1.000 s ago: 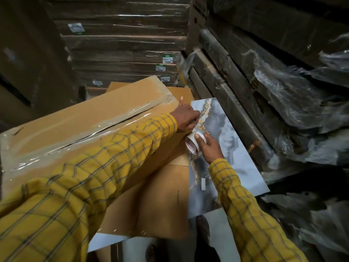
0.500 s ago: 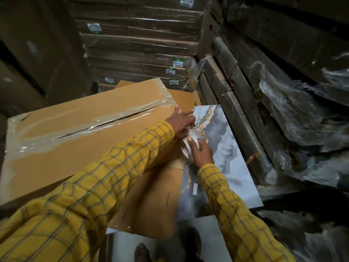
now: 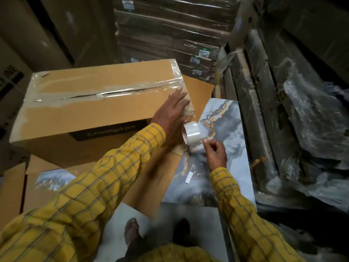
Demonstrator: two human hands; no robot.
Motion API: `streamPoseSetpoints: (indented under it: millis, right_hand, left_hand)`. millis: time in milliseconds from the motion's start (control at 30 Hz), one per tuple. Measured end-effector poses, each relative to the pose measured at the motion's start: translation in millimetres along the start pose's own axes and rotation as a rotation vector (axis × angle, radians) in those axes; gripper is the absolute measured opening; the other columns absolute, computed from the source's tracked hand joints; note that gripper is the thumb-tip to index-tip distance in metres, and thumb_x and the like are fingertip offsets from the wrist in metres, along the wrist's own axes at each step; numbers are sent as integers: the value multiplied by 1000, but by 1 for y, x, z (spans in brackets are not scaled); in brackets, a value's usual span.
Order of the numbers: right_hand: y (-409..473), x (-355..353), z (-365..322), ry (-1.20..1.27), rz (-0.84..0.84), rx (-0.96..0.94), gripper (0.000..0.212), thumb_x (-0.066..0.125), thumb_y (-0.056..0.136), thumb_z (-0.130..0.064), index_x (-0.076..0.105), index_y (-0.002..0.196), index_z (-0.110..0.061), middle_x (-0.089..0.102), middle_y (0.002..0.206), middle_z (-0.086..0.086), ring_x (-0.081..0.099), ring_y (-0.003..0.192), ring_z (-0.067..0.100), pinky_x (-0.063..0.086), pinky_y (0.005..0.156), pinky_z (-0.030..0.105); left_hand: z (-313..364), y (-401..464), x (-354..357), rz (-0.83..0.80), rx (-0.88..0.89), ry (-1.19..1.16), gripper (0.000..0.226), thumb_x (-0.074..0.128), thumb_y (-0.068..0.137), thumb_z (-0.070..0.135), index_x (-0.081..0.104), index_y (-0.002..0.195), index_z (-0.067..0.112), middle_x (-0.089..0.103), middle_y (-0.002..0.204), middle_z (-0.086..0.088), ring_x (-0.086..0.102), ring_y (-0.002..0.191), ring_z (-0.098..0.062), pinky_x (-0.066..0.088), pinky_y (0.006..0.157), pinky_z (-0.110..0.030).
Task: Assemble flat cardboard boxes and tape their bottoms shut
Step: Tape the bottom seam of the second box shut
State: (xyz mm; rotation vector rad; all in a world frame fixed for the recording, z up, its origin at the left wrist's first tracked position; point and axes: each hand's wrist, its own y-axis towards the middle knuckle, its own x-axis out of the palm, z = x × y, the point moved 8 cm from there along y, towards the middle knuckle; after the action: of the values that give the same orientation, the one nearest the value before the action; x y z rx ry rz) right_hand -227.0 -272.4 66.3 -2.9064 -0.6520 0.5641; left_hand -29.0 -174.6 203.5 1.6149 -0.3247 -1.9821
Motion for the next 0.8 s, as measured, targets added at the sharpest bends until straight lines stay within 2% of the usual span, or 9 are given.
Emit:
streamPoseSetpoints:
  millis: [67,133,200,233,333,433,533,633,800]
  right_hand:
    - [2,-1,41,-219,-25,165,28,73,82,-41,63,78,-15,69,89,6,67,96,32,50,85,28]
    - [-8,9,80,-515,-182,319,34,72,84,-45,67,83,-11,73,97,13,67,102,35,51,84,29]
    - [-21,20,102,-718,-310,349,51,71,83,-58,71,100,-9,71,113,17,65,110,36,52,88,34]
    - [-26,25,107,-751,-334,353,57,72,82,-59,70,108,-9,70,118,17,64,113,36,51,89,35]
    - [-35,38,107,-762,-317,341,59,79,78,-56,68,113,-10,69,120,14,64,114,34,52,91,36]
    - [-37,48,106,-774,-297,338,50,81,79,-47,69,111,-11,69,119,13,65,114,33,53,90,36]
    - [-34,51,114,-747,-287,364,43,78,82,-41,69,111,-10,70,119,13,64,114,34,55,93,37]
    - [-24,36,114,-673,-239,384,38,73,86,-41,72,107,-9,72,114,13,66,111,34,52,93,33]
    - [16,-22,43,-389,57,139,18,69,91,-28,62,92,-12,68,91,14,64,94,38,48,78,34]
  left_hand:
    - [3,-17,1,65,-53,-58,52,77,84,14,55,129,-1,44,147,-21,27,148,-36,21,123,-48]
    - [11,-34,3,114,-84,-65,43,73,87,16,59,125,1,47,143,-19,37,143,-33,30,120,-45]
    - [21,-48,3,186,-136,-30,33,72,86,21,65,112,3,59,124,-15,53,120,-33,47,98,-48]
    - [23,-54,1,230,-188,-15,28,72,85,25,67,104,6,62,113,-13,56,106,-31,49,85,-46]
    - [16,-66,9,287,-487,-211,23,74,85,31,66,89,11,58,97,-8,57,81,-16,49,71,-30]
    - [2,-76,33,273,-865,-492,30,81,81,37,67,94,14,58,100,-6,58,68,-1,44,64,-6]
    - [3,-74,57,293,-1030,-733,43,84,76,40,66,105,14,64,101,-6,63,83,-9,54,73,-18]
    - [7,-72,74,313,-1138,-897,36,84,79,22,65,106,11,65,86,-2,60,75,-9,57,74,-28]
    - [7,-67,87,341,-1215,-1088,26,75,82,-4,67,105,3,68,83,-5,62,71,-10,54,65,-24]
